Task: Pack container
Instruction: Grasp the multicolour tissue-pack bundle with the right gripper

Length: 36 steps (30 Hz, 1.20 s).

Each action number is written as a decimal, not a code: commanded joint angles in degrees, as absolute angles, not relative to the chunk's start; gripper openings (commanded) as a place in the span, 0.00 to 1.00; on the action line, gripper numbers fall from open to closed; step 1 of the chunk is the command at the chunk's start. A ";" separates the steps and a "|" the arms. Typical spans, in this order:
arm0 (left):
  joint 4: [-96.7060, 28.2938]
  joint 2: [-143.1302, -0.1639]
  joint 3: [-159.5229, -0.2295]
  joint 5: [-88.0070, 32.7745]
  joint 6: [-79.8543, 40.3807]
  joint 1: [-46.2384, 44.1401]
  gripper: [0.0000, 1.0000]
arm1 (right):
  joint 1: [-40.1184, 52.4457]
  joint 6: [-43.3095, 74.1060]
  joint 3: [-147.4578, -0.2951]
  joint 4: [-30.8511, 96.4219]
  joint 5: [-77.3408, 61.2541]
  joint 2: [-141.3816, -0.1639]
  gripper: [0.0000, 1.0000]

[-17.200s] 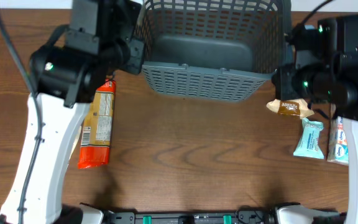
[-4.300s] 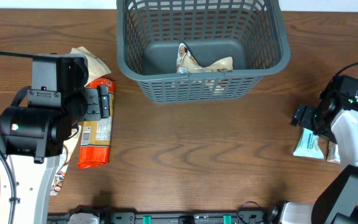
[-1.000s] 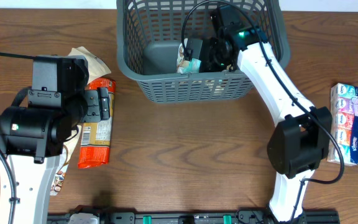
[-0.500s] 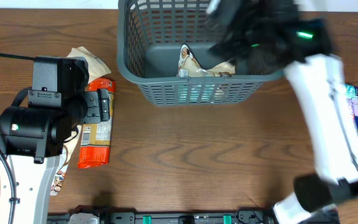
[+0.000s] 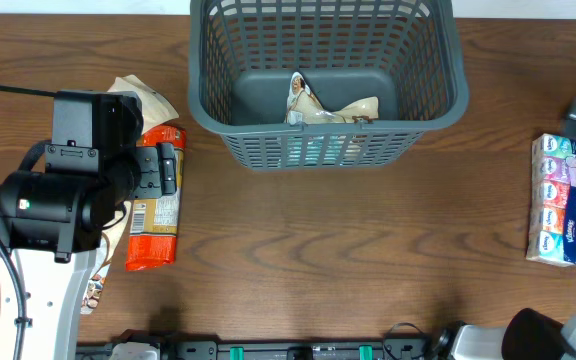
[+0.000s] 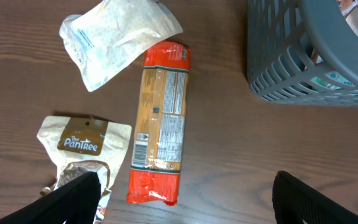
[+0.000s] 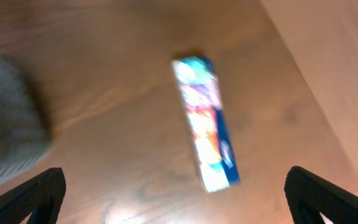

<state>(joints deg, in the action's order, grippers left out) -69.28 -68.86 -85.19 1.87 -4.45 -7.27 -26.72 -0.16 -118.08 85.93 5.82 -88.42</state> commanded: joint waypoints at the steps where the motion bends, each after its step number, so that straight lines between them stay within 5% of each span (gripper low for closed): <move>1: -69.56 -68.79 -85.21 1.91 -3.70 -7.09 0.85 | -33.04 5.26 -114.24 85.38 4.86 -88.16 0.99; 17: -69.63 -68.79 -85.21 1.91 -3.73 -7.09 0.85 | -37.71 -7.46 -74.13 51.44 -0.01 -89.71 0.99; 36: -70.26 -68.79 -85.21 1.91 -3.75 -7.09 0.84 | -42.19 -8.86 -71.88 37.91 -0.71 -107.59 0.99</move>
<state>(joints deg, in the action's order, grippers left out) -70.13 -68.86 -85.19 1.87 -4.43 -7.27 -41.87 -7.99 -72.23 38.44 -0.14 -105.34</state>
